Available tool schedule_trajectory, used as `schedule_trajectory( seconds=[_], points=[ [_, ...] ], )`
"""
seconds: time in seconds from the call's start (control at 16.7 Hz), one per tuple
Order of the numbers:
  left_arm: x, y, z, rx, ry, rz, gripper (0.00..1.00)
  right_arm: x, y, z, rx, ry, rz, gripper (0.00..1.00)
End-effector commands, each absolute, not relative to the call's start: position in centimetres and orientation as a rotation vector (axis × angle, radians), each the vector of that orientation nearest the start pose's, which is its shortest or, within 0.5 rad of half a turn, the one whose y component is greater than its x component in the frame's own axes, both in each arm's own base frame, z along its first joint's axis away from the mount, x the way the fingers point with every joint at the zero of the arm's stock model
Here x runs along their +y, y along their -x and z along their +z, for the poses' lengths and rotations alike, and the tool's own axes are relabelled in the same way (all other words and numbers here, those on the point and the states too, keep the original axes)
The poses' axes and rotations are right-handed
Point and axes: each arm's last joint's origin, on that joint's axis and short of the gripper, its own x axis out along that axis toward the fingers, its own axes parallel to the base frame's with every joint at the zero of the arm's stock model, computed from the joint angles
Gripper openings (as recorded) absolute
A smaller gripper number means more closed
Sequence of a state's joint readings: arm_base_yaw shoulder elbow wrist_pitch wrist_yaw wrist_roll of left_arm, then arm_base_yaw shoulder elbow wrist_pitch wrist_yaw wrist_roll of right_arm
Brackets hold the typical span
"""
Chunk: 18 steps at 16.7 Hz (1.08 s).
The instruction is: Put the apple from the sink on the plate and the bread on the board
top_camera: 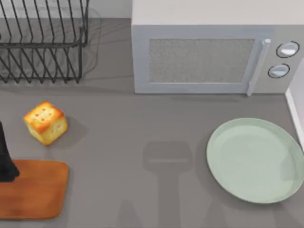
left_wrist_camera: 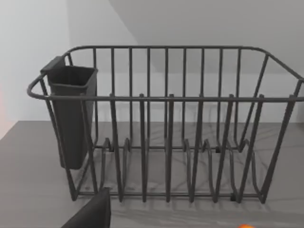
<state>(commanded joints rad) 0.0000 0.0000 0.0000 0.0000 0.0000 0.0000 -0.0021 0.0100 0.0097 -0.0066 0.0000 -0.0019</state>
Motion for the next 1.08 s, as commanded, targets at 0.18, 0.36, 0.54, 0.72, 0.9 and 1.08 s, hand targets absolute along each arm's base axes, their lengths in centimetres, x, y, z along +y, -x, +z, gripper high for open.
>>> schedule_trajectory(
  seconds=[0.18,0.36,0.54,0.72,0.9,1.08],
  points=[
    [-0.1,-10.6,16.0,0.000,0.000,0.000,1.00,-0.3,-10.7,17.9,0.073,0.019,-0.020,1.00],
    [-0.1,-10.6,16.0,0.000,0.000,0.000,1.00,-0.7,-11.7,20.7,0.210,0.047,-0.049,1.00],
    [-0.1,-10.6,16.0,0.000,0.000,0.000,1.00,-1.4,-14.2,23.8,0.410,0.073,-0.077,1.00],
    [-0.1,-10.6,16.0,0.000,0.000,0.000,1.00,-2.7,-18.6,26.0,0.653,0.089,-0.095,1.00],
    [-0.1,-10.6,16.0,0.000,0.000,0.000,1.00,-4.7,-24.3,26.2,0.908,0.089,-0.097,1.00],
    [-0.1,-10.6,16.0,0.000,0.000,0.000,1.00,-7.2,-30.0,24.3,1.150,0.071,-0.081,1.00]
  ],
)
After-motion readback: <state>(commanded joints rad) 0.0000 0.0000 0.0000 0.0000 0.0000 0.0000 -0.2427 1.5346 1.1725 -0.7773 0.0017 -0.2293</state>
